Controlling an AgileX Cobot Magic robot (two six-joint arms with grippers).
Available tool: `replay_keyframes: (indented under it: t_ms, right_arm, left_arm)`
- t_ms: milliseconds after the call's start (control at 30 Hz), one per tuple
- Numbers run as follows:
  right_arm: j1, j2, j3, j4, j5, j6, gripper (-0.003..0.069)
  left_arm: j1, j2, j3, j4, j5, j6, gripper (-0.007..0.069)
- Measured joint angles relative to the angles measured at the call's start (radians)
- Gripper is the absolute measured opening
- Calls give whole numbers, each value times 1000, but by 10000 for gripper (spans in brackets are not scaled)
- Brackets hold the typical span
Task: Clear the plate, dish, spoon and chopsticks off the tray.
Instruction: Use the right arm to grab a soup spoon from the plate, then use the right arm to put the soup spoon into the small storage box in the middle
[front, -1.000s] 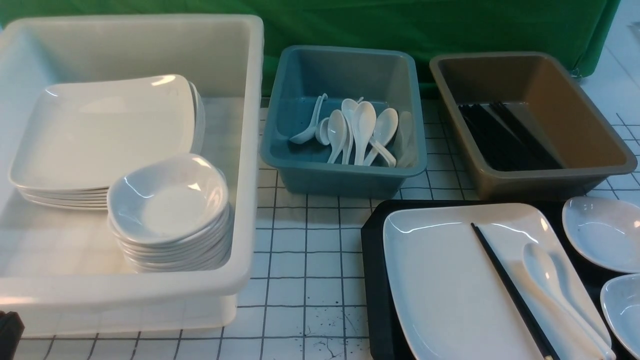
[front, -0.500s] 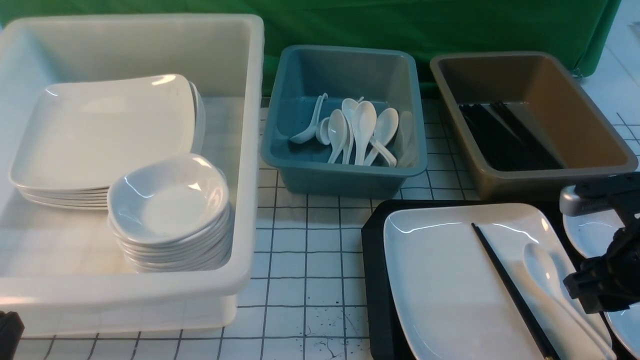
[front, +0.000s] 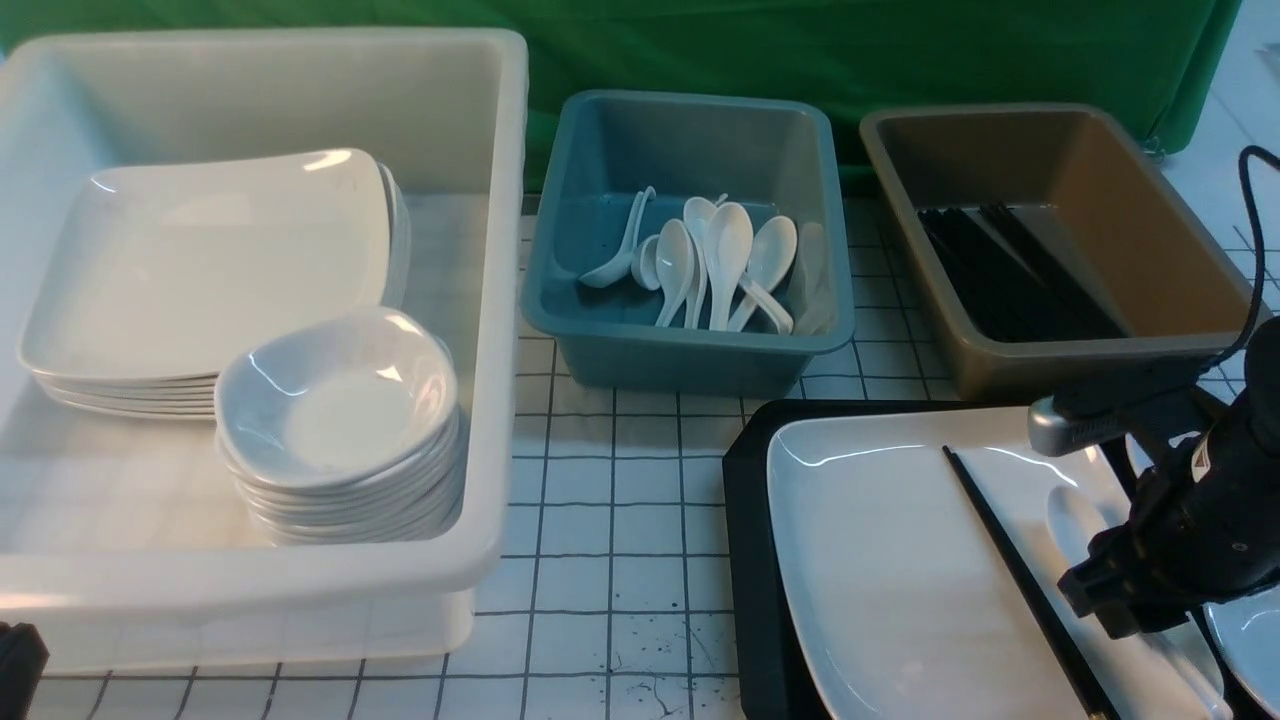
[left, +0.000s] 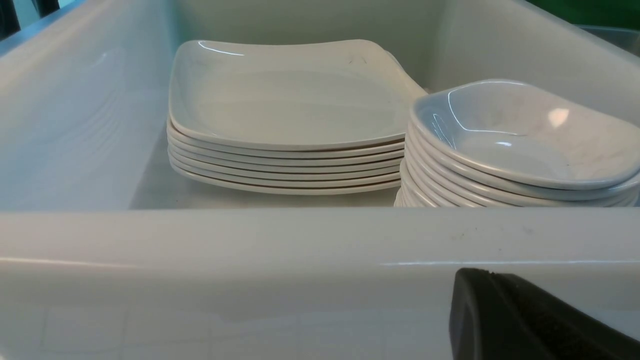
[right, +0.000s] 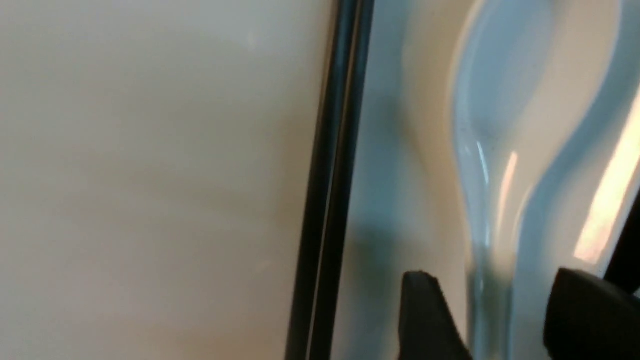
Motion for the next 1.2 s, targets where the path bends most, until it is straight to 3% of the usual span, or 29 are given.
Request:
replay_keyframes:
  t_ms: [467, 633, 1000, 1200]
  right_arm:
    - [4, 97, -2, -18, -25, -5, 335]
    - [4, 97, -2, -20, -20, -5, 135]
    - [4, -76, -91, -8, 95, -10, 144]
    - [4, -161, -232, 89, 53, -25, 144]
  left_arm:
    - [0, 0, 0, 0, 0, 0, 21]
    - [0, 0, 0, 0, 0, 0, 21]
    - [0, 0, 0, 0, 0, 0, 21]
    - [0, 0, 0, 0, 0, 0, 21]
